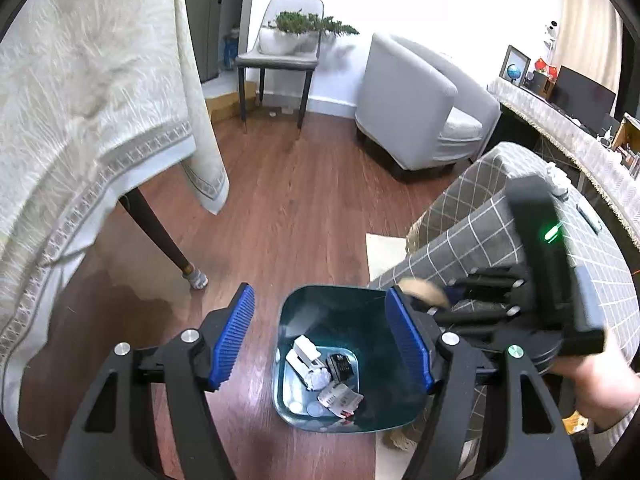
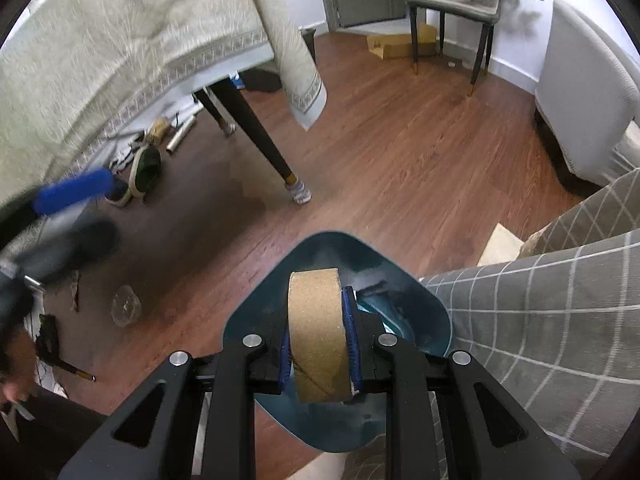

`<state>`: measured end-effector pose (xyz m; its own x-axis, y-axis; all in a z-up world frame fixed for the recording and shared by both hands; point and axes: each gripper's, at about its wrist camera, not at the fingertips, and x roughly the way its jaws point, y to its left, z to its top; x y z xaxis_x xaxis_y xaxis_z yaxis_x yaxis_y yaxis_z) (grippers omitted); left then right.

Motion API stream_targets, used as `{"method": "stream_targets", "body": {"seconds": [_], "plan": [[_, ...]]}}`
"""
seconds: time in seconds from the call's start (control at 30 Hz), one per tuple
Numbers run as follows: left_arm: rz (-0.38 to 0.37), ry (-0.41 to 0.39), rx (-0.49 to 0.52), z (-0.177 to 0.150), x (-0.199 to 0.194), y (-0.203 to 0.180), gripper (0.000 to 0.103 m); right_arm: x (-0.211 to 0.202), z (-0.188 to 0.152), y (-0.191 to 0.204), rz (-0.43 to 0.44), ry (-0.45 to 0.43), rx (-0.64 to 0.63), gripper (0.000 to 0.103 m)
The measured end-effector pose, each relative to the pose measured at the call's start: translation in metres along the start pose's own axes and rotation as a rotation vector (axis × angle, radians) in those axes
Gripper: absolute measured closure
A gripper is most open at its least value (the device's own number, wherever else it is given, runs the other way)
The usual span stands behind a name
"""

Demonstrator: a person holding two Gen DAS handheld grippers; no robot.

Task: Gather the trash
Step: 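Open the right gripper over the bin to drop the tape roll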

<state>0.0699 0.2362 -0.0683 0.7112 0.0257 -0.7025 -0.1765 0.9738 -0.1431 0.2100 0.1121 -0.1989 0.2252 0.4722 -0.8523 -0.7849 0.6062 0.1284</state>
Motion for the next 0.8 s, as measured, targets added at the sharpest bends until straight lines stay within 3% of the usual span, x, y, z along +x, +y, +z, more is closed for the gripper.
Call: {"method": "stream_targets", "body": {"seconds": [0.37, 0.53, 0.6, 0.63, 0.67, 0.8], "plan": [[-0.019, -0.071, 0.039, 0.011, -0.024, -0.003, 0.036, 0.045, -0.022, -0.001, -0.041, 0.15, -0.032, 0.08], [-0.059, -0.106, 0.058, 0.017, -0.034, -0.014, 0.045, 0.057, -0.038, 0.001, -0.054, 0.212, -0.049, 0.08], [-0.072, -0.114, 0.059, 0.018, -0.037, -0.017, 0.047, 0.056, -0.04, 0.002, -0.065, 0.218, -0.058, 0.065], [-0.078, -0.118, 0.061, 0.019, -0.038, -0.018, 0.049, 0.054, -0.04, 0.002, -0.072, 0.216, -0.061, 0.048], [-0.083, -0.125, 0.063, 0.02, -0.04, -0.02, 0.05, 0.052, -0.04, 0.003, -0.075, 0.214, -0.064, 0.04], [-0.093, -0.154, 0.07, 0.025, -0.049, -0.026, 0.052, 0.044, -0.041, 0.0, -0.071, 0.199, -0.062, 0.041]]}}
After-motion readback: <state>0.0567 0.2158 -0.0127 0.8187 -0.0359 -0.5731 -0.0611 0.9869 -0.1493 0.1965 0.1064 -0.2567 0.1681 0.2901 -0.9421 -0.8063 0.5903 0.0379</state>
